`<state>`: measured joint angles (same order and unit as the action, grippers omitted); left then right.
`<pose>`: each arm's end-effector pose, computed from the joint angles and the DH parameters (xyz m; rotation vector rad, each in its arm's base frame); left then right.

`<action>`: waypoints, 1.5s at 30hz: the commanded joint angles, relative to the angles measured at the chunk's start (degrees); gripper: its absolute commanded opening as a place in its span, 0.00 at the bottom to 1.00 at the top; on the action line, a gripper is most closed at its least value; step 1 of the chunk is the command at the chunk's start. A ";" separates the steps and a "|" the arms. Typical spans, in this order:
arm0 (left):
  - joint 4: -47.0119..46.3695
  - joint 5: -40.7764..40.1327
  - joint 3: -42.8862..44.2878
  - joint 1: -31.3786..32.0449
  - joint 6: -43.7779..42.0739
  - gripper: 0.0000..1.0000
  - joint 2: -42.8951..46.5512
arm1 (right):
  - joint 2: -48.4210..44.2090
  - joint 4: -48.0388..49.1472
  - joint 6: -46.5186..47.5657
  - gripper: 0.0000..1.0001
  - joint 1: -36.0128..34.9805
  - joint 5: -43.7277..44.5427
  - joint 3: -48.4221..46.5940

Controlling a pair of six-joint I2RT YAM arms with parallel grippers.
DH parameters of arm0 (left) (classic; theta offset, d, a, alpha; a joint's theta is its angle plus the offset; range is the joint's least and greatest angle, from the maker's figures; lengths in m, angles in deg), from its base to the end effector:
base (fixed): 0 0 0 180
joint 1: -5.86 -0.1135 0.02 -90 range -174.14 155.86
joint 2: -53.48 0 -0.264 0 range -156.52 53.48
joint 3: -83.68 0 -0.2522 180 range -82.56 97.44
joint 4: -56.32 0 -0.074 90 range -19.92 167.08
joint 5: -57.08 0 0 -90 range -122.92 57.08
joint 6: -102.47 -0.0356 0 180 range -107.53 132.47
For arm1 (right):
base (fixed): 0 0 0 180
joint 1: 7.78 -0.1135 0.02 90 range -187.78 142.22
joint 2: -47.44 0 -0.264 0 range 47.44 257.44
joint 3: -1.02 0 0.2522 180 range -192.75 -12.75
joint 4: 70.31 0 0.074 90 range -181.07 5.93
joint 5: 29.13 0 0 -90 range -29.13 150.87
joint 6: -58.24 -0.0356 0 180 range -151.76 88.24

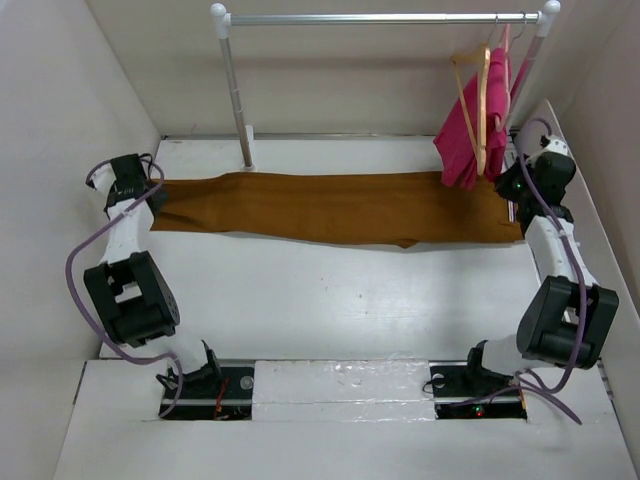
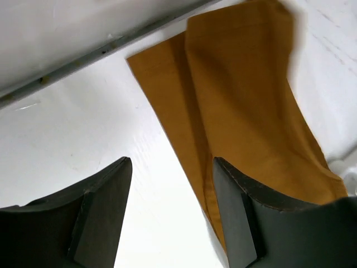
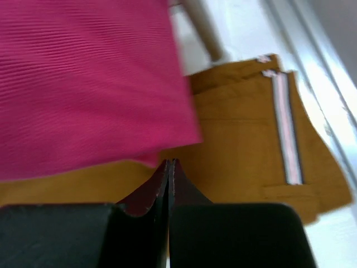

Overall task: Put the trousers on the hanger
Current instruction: Fold the trousers at the center of the board.

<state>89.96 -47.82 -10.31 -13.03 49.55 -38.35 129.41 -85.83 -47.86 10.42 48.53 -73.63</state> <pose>0.3405 0.1262 0.2829 -1.1683 1.9052 0.1216 0.3192 -0.0969 0.3006 0.4434 1.9137 0.1879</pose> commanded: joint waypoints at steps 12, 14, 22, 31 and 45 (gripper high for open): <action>-16.62 18.32 3.43 -2.37 2.12 0.69 -11.88 | -7.35 2.11 5.99 0.57 -6.41 -4.79 6.21; -13.92 17.72 5.52 -2.37 2.38 0.69 -14.59 | -8.32 0.37 7.13 0.57 -7.64 -5.41 7.61; -5.13 13.23 13.16 -2.99 4.49 0.54 -23.64 | -15.17 -5.27 10.73 0.57 -13.71 -5.42 14.12; -0.99 11.47 18.63 -2.99 3.27 0.00 -24.81 | -22.20 -12.74 17.22 0.56 -15.02 -5.68 15.70; 15.36 0.22 20.21 -1.06 -4.91 0.67 -16.70 | -22.12 -12.30 19.26 0.58 -23.82 -5.94 19.14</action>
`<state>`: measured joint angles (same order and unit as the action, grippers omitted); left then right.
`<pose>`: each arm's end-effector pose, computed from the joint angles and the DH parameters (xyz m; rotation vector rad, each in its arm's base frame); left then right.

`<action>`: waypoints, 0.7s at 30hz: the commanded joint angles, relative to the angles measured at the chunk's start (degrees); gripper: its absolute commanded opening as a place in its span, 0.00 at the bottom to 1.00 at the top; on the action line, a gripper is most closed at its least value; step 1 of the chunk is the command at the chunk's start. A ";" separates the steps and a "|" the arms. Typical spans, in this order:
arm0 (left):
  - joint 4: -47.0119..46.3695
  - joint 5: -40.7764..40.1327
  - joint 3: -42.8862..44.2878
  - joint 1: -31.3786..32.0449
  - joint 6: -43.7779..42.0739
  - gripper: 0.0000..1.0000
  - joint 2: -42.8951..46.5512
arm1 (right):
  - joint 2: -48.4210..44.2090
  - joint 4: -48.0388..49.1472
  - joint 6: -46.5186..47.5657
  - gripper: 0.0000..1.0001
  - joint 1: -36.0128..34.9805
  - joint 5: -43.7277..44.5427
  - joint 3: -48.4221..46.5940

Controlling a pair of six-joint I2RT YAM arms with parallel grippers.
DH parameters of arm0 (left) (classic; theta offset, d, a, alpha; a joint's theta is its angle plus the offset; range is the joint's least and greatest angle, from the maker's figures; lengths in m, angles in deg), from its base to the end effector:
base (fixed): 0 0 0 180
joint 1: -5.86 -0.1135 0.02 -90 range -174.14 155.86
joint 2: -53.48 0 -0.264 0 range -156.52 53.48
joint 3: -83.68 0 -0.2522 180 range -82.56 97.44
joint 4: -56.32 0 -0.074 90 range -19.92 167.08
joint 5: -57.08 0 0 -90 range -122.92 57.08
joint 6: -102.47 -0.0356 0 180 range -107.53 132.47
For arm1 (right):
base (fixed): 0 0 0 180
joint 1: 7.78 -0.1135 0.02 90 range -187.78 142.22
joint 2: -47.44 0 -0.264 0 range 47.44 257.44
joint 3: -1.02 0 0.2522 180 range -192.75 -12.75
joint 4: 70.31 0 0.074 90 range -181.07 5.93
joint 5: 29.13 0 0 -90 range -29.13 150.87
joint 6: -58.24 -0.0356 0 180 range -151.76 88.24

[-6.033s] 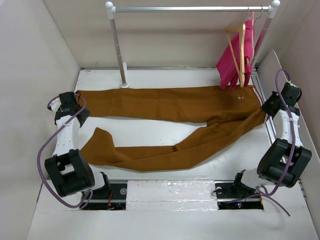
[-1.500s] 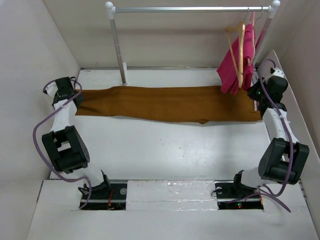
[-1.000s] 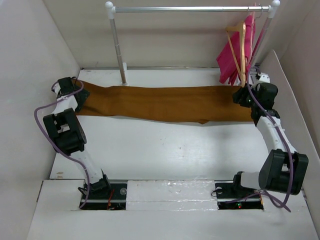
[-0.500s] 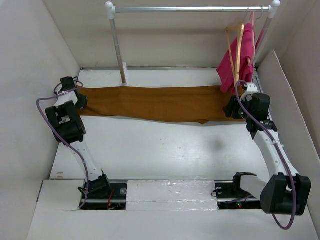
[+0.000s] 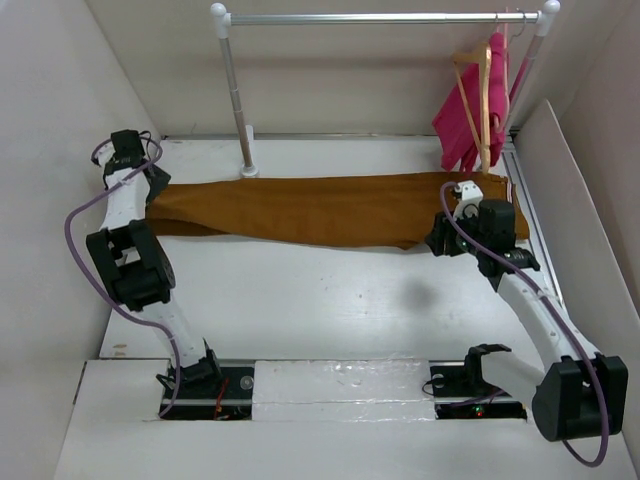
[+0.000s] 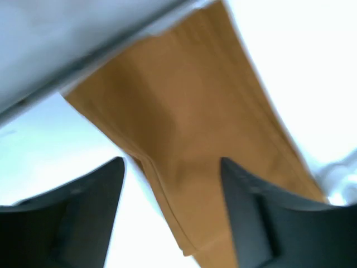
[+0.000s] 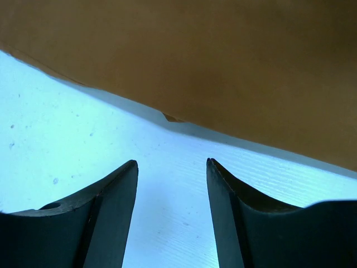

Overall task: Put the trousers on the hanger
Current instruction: Fold the trousers at the center of the board.

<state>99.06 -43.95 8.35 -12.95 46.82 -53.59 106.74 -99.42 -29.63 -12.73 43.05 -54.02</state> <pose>0.4014 0.1439 0.2781 -1.1306 2.0512 0.0933 0.2250 0.0304 0.2624 -0.3120 2.1207 0.3631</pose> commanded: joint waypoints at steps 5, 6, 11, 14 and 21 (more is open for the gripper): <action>7.08 -7.96 -1.42 -1.67 -0.08 0.70 -2.90 | 0.28 -2.92 2.88 0.63 -1.29 0.07 -2.84; 5.24 -7.52 -3.62 -2.28 -0.07 0.70 -1.49 | 0.28 -2.93 3.05 0.63 -1.29 0.07 -2.84; -5.76 -0.15 -15.49 -2.99 3.35 0.70 4.76 | -1.21 -4.42 3.14 0.66 -1.29 -2.21 -2.32; -8.05 4.17 -18.66 -2.99 5.28 0.70 3.27 | -1.56 -6.00 3.05 0.69 -1.29 -1.69 -2.32; -8.57 0.83 -13.40 -2.99 8.63 0.69 -4.29 | -3.50 -9.87 4.02 0.74 0.03 -1.86 -3.72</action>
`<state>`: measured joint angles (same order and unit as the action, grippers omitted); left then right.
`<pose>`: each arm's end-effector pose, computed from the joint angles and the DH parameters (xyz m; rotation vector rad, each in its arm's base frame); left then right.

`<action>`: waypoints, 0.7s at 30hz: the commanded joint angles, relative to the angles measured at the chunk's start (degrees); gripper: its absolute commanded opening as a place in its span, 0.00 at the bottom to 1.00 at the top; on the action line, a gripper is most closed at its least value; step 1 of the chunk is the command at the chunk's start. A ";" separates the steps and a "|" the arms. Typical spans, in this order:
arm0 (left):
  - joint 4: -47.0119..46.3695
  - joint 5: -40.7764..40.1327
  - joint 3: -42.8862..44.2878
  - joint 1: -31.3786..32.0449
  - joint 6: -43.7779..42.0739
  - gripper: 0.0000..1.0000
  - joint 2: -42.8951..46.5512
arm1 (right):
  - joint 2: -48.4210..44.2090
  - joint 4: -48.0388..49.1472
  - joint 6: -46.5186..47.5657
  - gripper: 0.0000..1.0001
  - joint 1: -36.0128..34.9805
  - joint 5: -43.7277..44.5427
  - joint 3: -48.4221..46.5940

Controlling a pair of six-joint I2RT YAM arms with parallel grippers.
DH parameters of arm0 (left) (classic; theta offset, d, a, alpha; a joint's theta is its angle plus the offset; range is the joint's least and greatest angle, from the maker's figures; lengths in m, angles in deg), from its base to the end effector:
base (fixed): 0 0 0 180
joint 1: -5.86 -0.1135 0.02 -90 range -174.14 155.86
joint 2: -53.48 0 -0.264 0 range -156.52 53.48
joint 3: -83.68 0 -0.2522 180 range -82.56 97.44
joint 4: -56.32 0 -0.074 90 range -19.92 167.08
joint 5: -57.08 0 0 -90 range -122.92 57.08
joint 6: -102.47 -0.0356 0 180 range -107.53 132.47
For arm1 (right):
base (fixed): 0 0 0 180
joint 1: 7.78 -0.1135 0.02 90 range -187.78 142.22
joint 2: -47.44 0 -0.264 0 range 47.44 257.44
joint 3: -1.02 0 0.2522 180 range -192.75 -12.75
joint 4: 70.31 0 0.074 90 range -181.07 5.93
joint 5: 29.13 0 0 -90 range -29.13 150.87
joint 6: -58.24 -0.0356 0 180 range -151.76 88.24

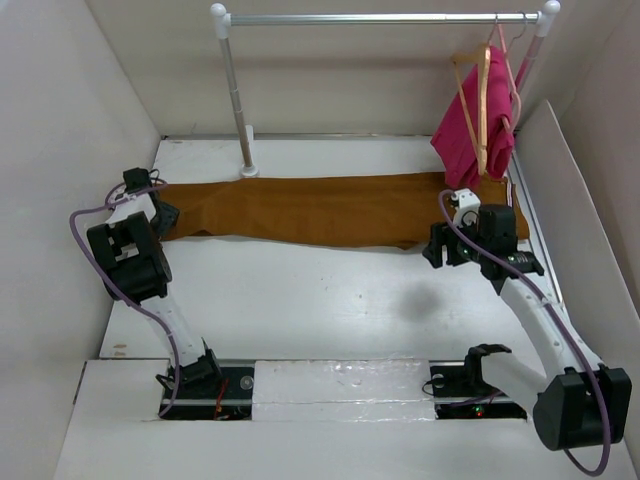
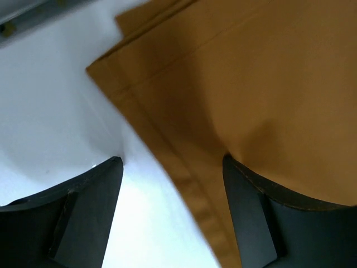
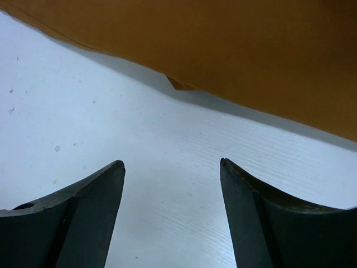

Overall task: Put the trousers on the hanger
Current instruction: Fold the trousers at the center of the board.

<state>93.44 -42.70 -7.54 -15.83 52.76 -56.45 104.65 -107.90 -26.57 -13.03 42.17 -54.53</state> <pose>0.3718 0.1544 0.1779 -1.3753 2.1685 0.0988 0.2106 0.0308 0.2600 -0.3766 2.2066 0.3680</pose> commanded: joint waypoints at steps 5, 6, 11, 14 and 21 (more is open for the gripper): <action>-3.23 -1.91 6.96 -0.10 4.09 0.68 -6.24 | -2.10 -4.55 1.58 0.77 1.47 1.73 -3.13; -1.31 -1.73 10.11 -0.10 4.09 0.67 -7.57 | -2.19 -4.73 1.84 0.78 1.48 2.43 -2.96; 2.40 -3.66 14.54 -0.10 2.43 0.58 -12.33 | -3.07 -4.99 -2.45 0.85 8.65 4.99 1.69; 0.56 -5.86 13.05 -0.10 -0.64 0.19 -11.54 | -3.24 -3.07 -8.58 0.93 18.21 3.50 5.56; 0.64 -8.50 12.43 -0.10 -3.91 0.00 -11.97 | 1.64 12.56 -23.89 1.00 35.46 -3.61 11.89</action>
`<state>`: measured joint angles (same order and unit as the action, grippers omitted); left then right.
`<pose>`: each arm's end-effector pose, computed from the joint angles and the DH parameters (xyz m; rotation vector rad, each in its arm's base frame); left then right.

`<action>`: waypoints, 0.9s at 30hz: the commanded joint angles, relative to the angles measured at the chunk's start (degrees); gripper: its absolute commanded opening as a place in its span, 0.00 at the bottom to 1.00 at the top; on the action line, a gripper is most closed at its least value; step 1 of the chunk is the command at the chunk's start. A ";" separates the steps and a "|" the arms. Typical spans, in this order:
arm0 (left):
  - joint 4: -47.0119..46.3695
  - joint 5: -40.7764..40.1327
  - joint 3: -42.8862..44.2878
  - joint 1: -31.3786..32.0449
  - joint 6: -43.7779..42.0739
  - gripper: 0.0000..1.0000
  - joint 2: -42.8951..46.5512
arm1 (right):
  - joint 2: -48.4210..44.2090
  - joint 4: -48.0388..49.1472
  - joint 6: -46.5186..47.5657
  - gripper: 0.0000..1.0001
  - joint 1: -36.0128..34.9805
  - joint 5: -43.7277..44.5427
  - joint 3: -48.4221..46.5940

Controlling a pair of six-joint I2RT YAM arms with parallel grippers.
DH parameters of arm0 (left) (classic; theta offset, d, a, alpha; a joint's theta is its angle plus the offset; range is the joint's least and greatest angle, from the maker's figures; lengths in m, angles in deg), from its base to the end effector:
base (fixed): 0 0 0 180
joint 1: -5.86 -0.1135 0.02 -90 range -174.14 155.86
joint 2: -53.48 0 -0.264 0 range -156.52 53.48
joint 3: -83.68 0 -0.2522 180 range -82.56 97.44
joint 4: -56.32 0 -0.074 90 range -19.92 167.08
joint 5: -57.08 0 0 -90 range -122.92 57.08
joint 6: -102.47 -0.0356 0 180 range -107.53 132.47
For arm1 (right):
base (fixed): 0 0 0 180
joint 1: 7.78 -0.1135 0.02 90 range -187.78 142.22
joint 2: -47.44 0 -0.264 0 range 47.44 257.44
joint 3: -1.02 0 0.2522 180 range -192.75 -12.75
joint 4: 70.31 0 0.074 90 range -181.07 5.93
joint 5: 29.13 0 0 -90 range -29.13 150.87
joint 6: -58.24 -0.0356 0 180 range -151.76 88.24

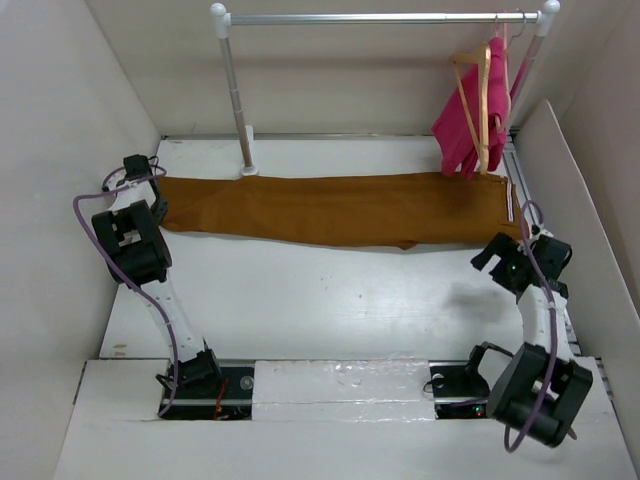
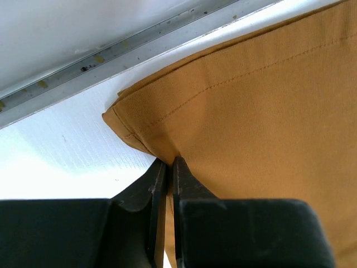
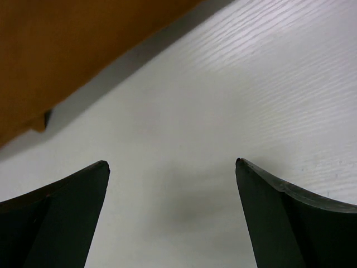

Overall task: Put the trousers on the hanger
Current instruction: Fold the trousers at the center of the board.

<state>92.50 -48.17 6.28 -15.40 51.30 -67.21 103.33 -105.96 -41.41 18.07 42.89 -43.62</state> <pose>0.4232 0.1747 0.1743 -1.3342 2.0930 0.2060 0.1785 -0.0743 0.2041 0.5757 2.2792 0.2369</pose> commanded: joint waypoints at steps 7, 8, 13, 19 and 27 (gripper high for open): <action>1.05 -0.93 -1.39 -0.54 -2.09 0.00 -1.75 | 24.02 38.91 -22.25 1.00 6.50 -3.91 2.40; 0.88 -1.10 -1.30 -0.54 -2.87 0.00 -1.57 | 29.65 41.99 -23.30 1.00 6.50 -4.17 0.92; 0.53 -1.63 -1.47 -0.54 -3.85 0.00 -0.79 | 38.04 46.23 -23.66 0.65 5.97 -4.26 -3.49; 1.93 -5.23 -1.21 -0.54 -3.94 0.00 2.11 | 34.64 36.50 -16.91 0.00 7.54 -0.58 -10.95; 7.28 -9.36 2.39 -0.54 -3.14 0.00 7.83 | 16.10 16.37 -9.25 0.00 10.01 6.38 -18.78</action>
<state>97.00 -50.07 6.08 -14.87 48.94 -65.04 124.73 -85.59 -55.44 25.59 41.14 -57.26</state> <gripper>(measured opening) 0.014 0.010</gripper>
